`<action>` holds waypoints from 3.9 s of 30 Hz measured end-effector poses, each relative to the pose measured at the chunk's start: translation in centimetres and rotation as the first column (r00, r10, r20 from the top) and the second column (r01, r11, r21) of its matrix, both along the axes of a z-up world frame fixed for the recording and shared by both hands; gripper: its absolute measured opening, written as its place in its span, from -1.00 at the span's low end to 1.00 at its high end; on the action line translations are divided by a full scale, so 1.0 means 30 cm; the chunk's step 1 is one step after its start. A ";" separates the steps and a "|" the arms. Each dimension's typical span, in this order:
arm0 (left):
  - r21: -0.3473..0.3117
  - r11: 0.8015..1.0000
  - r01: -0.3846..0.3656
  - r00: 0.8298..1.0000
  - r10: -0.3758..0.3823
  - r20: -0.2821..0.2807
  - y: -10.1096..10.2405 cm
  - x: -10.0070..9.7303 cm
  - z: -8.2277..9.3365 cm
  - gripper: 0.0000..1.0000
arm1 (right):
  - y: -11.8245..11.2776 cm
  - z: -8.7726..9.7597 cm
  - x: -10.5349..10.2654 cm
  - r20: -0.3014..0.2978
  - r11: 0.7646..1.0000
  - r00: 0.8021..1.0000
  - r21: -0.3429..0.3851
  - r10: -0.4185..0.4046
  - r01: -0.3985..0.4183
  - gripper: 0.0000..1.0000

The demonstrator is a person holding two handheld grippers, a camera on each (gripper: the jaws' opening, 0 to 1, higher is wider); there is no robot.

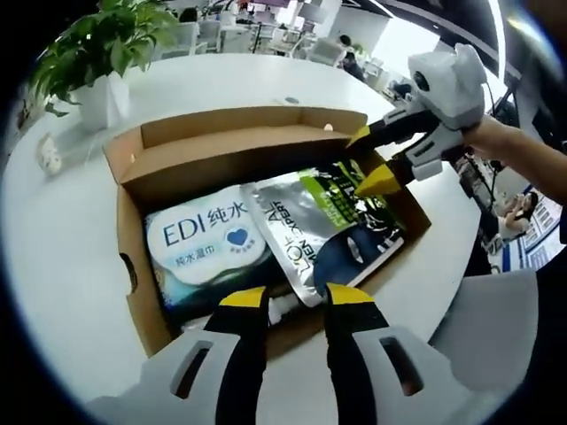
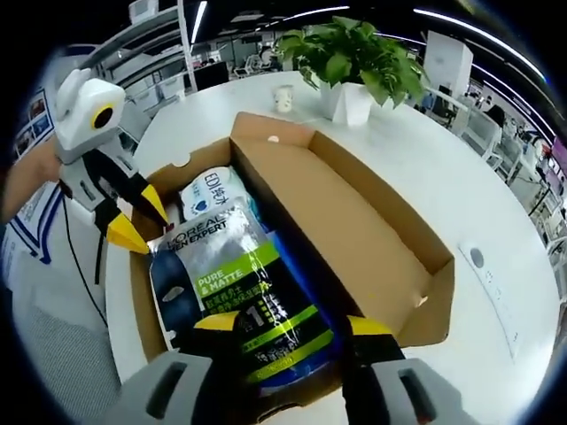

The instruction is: Operate the shoe box by opening the lid, removing the specified soft item, and placing it in the target area until the item is outside and the box remains undamaged.

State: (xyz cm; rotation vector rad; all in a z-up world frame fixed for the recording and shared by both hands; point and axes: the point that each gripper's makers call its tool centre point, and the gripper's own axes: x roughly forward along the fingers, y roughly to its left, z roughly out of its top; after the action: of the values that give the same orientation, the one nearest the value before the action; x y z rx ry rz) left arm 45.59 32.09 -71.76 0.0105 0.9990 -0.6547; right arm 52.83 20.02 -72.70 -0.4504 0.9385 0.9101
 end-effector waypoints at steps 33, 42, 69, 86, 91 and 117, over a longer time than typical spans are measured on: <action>-0.001 1.000 0.013 1.000 -0.013 -0.008 -0.010 -0.023 0.016 -0.98 | -0.039 -0.019 -0.006 -0.007 0.997 0.999 -0.060 0.041 -0.041 -0.84; 0.021 1.000 0.018 1.000 -0.018 -0.014 0.019 -0.023 0.009 -0.99 | -0.044 -0.017 0.002 -0.025 0.994 0.997 -0.077 0.074 -0.075 -0.79; -0.065 0.998 0.009 0.996 -0.014 -0.084 -0.032 -0.032 -0.004 -0.85 | -0.016 -0.040 -0.041 -0.166 0.980 0.967 -0.016 0.192 -0.197 -0.52; -0.027 0.999 0.020 0.999 -0.021 -0.041 -0.034 -0.031 0.011 -0.99 | -0.043 -0.029 -0.044 -0.119 0.976 0.972 -0.059 0.203 -0.211 -1.00; -0.013 1.000 0.022 0.999 -0.022 -0.040 -0.036 -0.028 0.014 -1.00 | -0.037 -0.020 -0.049 -0.091 0.964 0.964 -0.073 0.248 -0.255 -1.00; -0.044 0.998 -0.035 0.999 0.034 -0.016 0.006 0.001 0.091 -1.00 | -0.014 0.072 -0.025 -0.027 0.975 0.976 -0.027 0.218 -0.219 -1.00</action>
State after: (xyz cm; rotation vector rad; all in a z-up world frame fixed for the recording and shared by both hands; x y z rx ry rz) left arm 45.63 32.26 -69.02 -0.0503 0.9969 -0.6462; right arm 52.09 19.59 -70.54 -0.5776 0.9376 1.1040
